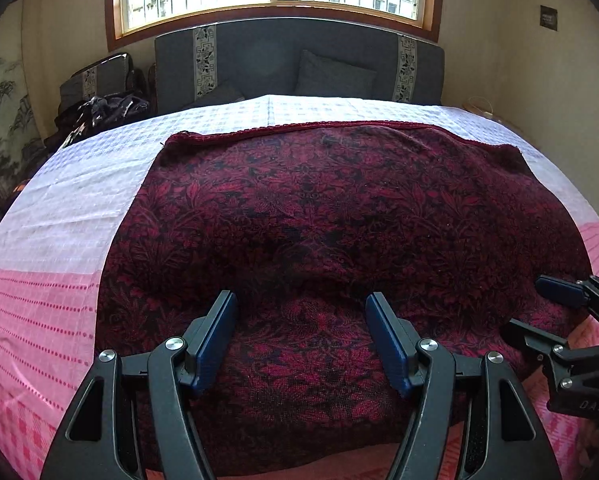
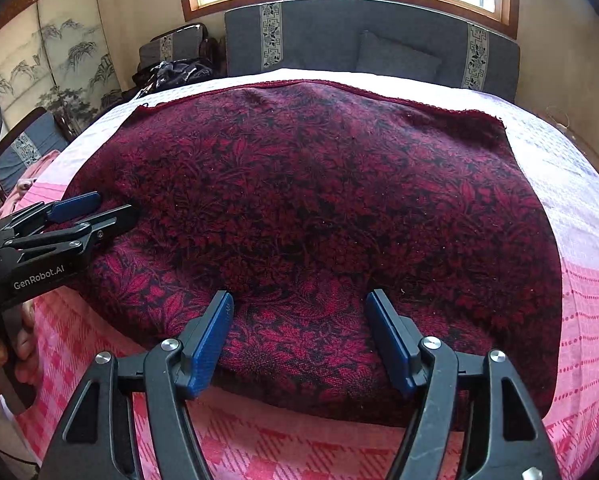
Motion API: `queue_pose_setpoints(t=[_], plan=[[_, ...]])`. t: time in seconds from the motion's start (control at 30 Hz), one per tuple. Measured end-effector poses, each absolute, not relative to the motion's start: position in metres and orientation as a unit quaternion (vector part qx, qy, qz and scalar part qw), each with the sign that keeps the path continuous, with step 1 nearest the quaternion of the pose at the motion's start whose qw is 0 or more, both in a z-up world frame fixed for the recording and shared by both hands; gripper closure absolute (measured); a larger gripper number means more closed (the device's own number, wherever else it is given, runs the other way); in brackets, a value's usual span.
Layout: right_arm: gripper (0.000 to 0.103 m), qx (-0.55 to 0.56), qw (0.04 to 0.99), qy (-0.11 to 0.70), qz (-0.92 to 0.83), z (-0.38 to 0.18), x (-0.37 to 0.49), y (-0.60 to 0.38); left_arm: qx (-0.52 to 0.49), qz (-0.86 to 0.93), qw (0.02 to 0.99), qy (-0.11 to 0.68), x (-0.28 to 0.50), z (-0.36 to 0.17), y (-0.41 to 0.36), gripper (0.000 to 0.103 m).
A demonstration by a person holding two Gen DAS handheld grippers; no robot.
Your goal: Fold small clothes
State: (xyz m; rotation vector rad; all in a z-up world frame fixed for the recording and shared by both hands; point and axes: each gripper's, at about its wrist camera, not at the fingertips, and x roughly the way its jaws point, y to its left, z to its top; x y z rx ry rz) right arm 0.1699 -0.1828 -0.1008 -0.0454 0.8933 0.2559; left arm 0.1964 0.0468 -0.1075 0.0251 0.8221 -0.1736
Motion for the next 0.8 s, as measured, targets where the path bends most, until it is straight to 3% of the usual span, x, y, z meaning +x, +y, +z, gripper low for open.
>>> queue_pose_setpoints(t=[0.2, 0.23, 0.3, 0.5, 0.8], plan=[[0.026, -0.020, 0.897, 0.423, 0.127, -0.102, 0.168, -0.184, 0.008, -0.083, 0.913, 0.398, 0.194, -0.111, 0.047, 0.036], [0.028, -0.011, 0.901, 0.415, 0.128, -0.099, 0.166, -0.187, 0.006, -0.084, 0.913, 0.399, 0.194, -0.111, 0.047, 0.036], [0.041, 0.015, 0.913, 0.389, 0.122, -0.089, 0.158, -0.199, 0.001, -0.085, 0.913, 0.400, 0.195, -0.111, 0.049, 0.035], [0.051, 0.013, 0.917, 0.395, 0.046, -0.074, 0.157, -0.237, -0.001, -0.084, 0.911, 0.404, 0.197, -0.112, 0.051, 0.031], [0.044, 0.019, 0.901, 0.432, 0.027, -0.097, 0.164, -0.258, -0.002, -0.087, 0.908, 0.409, 0.200, -0.112, 0.051, 0.025]])
